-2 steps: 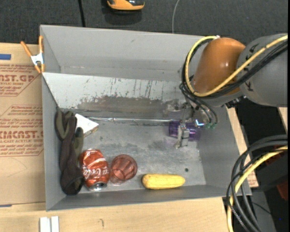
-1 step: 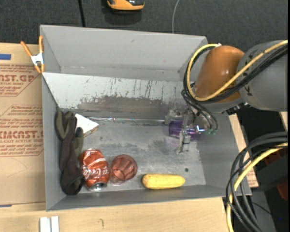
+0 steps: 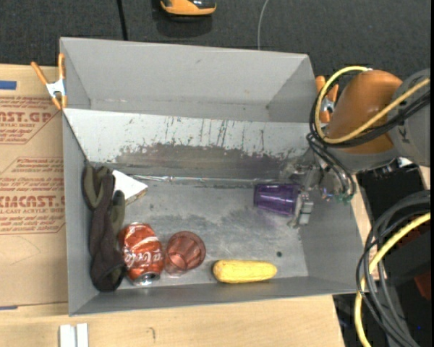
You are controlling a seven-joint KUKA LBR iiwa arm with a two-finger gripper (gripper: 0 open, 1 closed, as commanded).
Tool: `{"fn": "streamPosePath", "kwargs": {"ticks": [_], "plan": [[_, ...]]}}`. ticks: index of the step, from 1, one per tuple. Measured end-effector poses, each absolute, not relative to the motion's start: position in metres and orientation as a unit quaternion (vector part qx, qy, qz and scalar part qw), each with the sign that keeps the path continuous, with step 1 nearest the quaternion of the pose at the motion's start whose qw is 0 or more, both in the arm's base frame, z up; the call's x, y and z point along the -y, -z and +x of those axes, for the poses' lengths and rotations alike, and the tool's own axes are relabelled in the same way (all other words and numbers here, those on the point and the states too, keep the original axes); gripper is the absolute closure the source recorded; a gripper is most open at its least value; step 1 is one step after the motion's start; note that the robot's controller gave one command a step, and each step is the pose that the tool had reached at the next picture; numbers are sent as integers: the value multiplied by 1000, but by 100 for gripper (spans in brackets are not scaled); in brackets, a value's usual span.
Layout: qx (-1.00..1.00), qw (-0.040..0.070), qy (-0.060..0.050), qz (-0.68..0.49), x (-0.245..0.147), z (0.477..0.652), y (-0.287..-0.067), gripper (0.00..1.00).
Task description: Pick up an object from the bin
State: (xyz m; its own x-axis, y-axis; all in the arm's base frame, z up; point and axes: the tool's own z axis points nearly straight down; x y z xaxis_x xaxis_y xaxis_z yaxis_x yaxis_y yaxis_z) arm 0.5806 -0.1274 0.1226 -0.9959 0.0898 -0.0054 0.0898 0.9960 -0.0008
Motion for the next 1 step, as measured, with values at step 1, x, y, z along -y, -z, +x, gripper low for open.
{"fn": "streamPosePath", "kwargs": {"ticks": [1], "plan": [[-1000, 2, 0, 3, 141, 593, -69, 0]]}}
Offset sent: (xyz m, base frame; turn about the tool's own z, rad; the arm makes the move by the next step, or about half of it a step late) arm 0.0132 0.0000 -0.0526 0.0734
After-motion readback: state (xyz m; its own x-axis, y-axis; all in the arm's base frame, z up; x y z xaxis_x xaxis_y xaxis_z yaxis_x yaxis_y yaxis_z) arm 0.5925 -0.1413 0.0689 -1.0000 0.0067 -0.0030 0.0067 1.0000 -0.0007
